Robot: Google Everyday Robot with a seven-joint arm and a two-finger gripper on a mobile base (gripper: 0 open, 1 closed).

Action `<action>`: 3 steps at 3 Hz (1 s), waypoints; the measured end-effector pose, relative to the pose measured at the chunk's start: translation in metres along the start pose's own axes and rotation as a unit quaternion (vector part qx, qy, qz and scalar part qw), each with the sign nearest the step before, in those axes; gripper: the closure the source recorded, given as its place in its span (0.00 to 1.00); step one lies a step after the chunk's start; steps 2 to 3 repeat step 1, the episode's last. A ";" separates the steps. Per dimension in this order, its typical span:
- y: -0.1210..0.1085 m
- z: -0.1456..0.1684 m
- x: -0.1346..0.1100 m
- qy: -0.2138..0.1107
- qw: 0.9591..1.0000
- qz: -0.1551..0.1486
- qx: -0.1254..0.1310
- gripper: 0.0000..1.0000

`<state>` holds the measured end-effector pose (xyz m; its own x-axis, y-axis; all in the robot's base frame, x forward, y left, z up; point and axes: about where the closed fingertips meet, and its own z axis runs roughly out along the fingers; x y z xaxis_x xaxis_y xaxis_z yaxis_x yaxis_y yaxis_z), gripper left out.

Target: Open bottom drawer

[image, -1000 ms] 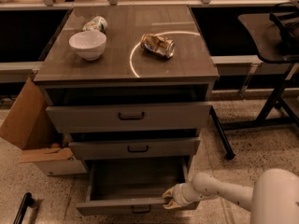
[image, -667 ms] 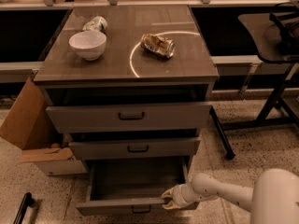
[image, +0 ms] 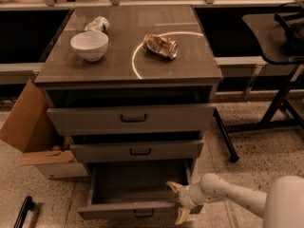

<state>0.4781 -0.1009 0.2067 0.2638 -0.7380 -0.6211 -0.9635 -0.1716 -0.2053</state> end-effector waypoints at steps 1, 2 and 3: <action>-0.005 -0.044 -0.002 -0.007 1.000 -0.009 0.007 0.00; -0.005 -0.044 -0.002 -0.007 1.000 -0.009 0.007 0.00; -0.005 -0.044 -0.002 -0.007 1.000 -0.009 0.007 0.00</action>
Offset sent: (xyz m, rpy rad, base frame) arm 0.0000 0.0000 0.0000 0.0000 0.0000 0.0000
